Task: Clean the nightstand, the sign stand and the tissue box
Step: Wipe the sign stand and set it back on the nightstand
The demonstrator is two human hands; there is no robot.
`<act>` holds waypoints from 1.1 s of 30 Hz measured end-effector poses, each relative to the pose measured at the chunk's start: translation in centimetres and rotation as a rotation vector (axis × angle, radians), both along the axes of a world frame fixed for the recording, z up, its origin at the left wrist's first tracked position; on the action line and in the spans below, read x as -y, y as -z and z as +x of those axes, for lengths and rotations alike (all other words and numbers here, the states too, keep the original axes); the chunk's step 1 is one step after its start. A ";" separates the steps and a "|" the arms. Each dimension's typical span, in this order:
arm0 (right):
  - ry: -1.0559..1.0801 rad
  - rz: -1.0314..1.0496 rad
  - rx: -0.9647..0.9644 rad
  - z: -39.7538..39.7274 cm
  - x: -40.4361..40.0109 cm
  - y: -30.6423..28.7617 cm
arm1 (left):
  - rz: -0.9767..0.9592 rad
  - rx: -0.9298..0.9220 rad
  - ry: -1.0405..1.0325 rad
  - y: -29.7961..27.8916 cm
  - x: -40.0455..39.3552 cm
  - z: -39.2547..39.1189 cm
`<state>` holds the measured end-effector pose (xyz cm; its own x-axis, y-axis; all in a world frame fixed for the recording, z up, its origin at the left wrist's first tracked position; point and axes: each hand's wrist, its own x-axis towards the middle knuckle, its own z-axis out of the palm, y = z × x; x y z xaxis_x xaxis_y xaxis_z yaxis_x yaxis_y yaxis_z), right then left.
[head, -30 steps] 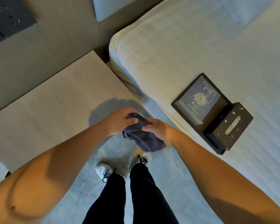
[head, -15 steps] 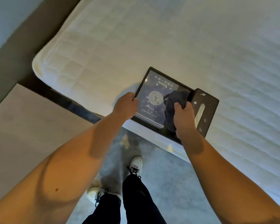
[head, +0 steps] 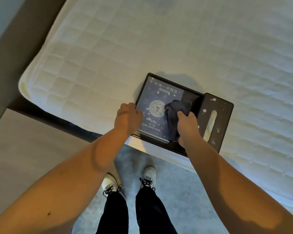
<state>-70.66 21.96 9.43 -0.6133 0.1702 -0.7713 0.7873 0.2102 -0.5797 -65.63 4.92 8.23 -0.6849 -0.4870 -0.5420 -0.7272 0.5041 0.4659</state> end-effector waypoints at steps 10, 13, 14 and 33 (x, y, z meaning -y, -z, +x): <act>-0.038 -0.058 -0.075 1.5 -0.8 -2.0 | 0.638 -0.098 -0.216 -0.9 1.1 1.9; -0.101 -0.071 -0.108 2.5 -1.0 -3.1 | 0.947 -0.093 -0.354 -2.0 1.7 3.8; -0.129 -0.065 -0.119 2.8 -1.0 -3.5 | 1.010 -0.091 -0.366 -2.2 1.8 4.4; -1.362 0.639 -0.794 4.8 4.6 -5.7 | 1.195 -0.259 -0.183 -4.9 1.0 10.0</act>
<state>-65.85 17.40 15.10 -0.7387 -0.6268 -0.2480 -0.5671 0.7767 -0.2740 -55.64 3.93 13.10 -0.8119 0.1204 -0.5713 -0.5602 -0.4360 0.7043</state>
